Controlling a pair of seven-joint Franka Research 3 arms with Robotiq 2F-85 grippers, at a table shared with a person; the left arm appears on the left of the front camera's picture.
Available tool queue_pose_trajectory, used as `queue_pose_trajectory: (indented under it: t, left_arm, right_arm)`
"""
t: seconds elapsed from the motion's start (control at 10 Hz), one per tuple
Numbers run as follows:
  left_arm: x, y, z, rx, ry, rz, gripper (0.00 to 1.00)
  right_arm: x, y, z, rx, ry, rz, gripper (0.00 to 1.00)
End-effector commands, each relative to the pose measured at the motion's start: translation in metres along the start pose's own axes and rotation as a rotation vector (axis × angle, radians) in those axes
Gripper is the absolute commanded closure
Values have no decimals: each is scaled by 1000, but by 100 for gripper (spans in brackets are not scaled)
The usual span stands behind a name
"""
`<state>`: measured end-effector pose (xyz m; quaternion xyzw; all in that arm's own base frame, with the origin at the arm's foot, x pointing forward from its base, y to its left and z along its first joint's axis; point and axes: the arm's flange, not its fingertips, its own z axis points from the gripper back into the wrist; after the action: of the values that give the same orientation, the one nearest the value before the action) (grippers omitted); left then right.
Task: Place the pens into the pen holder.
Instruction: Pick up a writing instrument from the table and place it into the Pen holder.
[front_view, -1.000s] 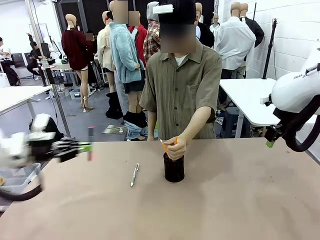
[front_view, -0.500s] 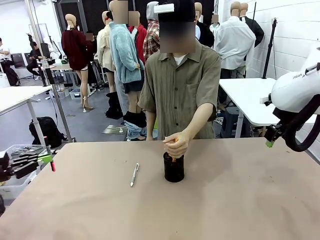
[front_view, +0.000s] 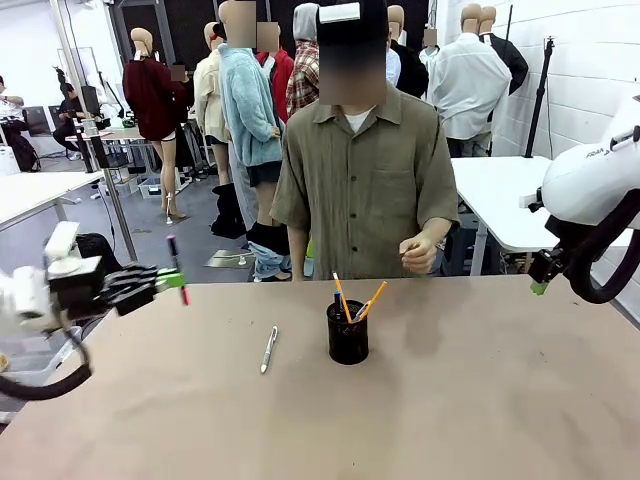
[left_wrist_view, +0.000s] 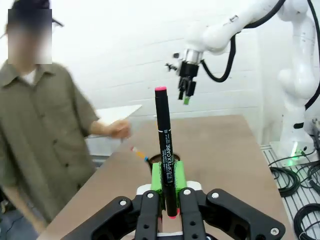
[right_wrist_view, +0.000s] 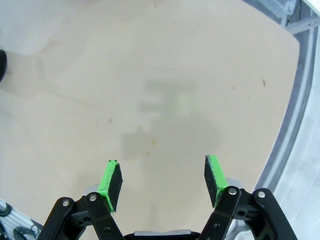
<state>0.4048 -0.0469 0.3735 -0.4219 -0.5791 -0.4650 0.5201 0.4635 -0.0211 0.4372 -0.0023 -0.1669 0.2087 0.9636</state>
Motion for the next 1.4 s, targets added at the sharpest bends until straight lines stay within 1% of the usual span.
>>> queue_pose_trajectory:
  t: [0.0,0.2,0.3,0.4,0.6,0.7,0.8,0.9,1.0,1.1,1.2,1.3]
  left_arm:
    - [18,24,-54,-79,57,25,100]
    - [30,35,-119,-207,69,44,100]
    - [31,40,-147,-213,92,70,100]
    - [28,42,-168,-210,98,95,100]
    - [15,43,-208,-222,150,165,100]
    - [9,40,-227,-190,180,169,100]
    - [6,38,-239,-165,204,168,100]
    - [-4,41,-252,-140,249,184,100]
    - [-10,40,-261,-133,255,214,100]
    - [-12,34,-270,-119,326,197,100]
    - [-10,33,-248,-163,249,174,100]
    - [-10,33,-248,-163,249,174,100]
  right_arm:
    - [0,0,-2,-29,2,5,18]
    - [0,0,-2,-29,2,5,18]
    - [0,0,-2,-29,2,5,18]
    - [0,0,-2,-29,2,5,18]
    - [0,0,-2,-29,2,5,18]
    - [0,0,-2,-29,2,5,18]
    - [0,0,-2,-29,2,5,18]
    - [0,0,-2,-29,2,5,18]
    - [0,0,-2,-29,2,5,18]
    - [0,0,-2,-29,2,5,18]
    - [0,0,-2,-29,2,5,18]
    - [0,0,-2,-29,2,5,18]
